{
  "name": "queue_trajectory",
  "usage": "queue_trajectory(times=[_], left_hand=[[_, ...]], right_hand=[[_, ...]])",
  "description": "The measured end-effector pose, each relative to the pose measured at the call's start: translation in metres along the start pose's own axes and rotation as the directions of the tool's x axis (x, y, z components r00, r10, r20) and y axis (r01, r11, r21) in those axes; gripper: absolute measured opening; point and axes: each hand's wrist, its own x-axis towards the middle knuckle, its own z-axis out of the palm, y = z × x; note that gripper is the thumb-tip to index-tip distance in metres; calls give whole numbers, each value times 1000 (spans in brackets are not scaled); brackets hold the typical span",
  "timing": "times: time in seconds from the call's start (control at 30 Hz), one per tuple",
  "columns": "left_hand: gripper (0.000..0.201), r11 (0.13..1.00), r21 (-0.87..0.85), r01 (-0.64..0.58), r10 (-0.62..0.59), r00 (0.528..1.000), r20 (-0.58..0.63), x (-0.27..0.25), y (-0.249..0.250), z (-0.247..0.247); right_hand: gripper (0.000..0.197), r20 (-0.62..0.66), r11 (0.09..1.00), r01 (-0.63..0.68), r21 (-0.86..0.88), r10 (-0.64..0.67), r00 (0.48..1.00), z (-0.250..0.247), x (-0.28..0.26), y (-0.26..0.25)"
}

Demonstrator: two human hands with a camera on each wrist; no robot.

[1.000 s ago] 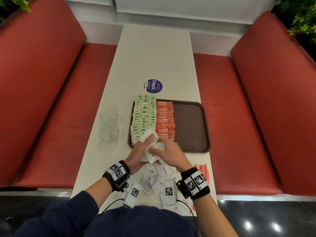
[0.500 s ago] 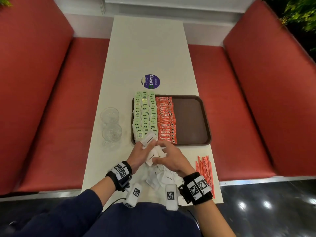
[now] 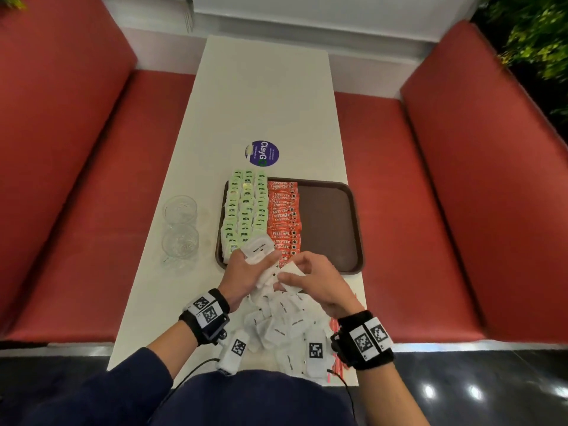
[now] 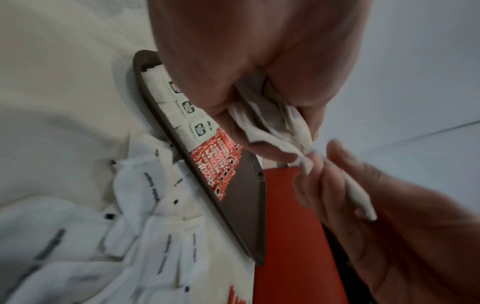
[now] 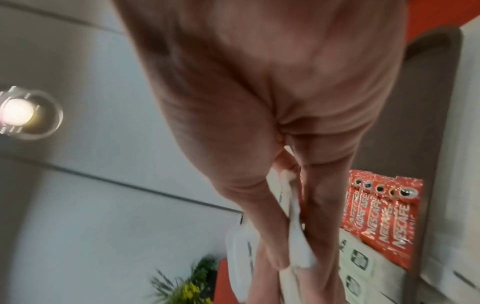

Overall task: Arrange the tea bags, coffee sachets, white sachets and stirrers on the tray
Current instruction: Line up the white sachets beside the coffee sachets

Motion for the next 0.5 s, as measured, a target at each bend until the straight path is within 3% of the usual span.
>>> queue_trajectory(times=[0.03,0.13,0.27,0.4,0.5], left_hand=[[50,1000,-13,-13,12,999,-32,3,2,2],[35,995,-78,-69,66,997,-40,10,9,10],[23,994,-106,6,-2,999,35,13,24,29],[25,999,-36,-36,41,987,153,19,35,50],[29,998,-51,-47,53,992,113,30,42,64]], right_hand=[[33,10,997,16,70,-17,1000,-13,2,1],[22,-52,993,93,75,-90,995,-48,13,2],[14,-112,986,162,34,-157,981,-78,24,-11],[17,-121,965,257,-60,-263,957,-89,38,-31],[21,-100,949,310,-61,-315,944,-91,48,-43]])
